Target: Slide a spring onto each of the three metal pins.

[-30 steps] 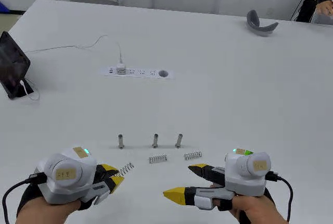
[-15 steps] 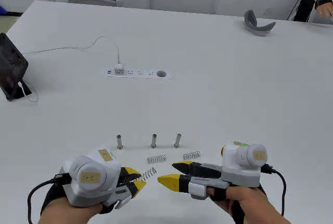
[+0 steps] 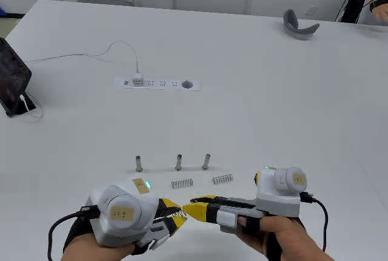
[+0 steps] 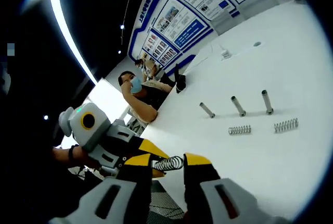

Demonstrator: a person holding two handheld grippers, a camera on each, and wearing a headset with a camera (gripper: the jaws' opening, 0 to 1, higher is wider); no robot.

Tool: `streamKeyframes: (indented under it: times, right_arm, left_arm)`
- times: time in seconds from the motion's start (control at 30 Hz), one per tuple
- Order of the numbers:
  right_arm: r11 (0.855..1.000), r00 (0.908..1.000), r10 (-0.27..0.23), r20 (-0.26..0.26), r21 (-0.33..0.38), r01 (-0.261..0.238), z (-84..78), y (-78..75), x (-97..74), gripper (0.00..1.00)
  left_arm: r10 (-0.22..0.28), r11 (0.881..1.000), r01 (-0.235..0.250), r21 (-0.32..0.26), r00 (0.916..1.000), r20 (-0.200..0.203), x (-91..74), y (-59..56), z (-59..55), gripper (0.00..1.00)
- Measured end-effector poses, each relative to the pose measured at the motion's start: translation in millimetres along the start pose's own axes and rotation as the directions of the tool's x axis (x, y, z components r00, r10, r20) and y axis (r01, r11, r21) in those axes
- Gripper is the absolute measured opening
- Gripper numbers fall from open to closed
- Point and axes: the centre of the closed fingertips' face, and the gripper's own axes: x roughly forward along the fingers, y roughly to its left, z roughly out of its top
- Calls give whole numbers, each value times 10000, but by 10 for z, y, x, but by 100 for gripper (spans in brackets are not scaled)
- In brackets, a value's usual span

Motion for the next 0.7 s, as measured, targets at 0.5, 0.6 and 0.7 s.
streamKeyframes:
  times: [0.5, 0.6, 0.7]
  right_arm:
    - [9979, 9996, 282, 5, 585, -282, -21, 42, -22, 12]
    - [9982, 9994, 331, -31, 500, -329, -8, 63, -22, 12]
    - [9990, 9993, 368, -111, 267, -365, 37, 98, -29, 12]
  left_arm:
    - [-149, 9996, 152, 228, 9998, -123, -3, -14, -29, 10]
    - [-217, 9994, 220, 259, 9997, -130, -5, -15, -23, 10]
    - [-318, 9991, 319, 274, 9995, -31, -9, -4, 10, 10]
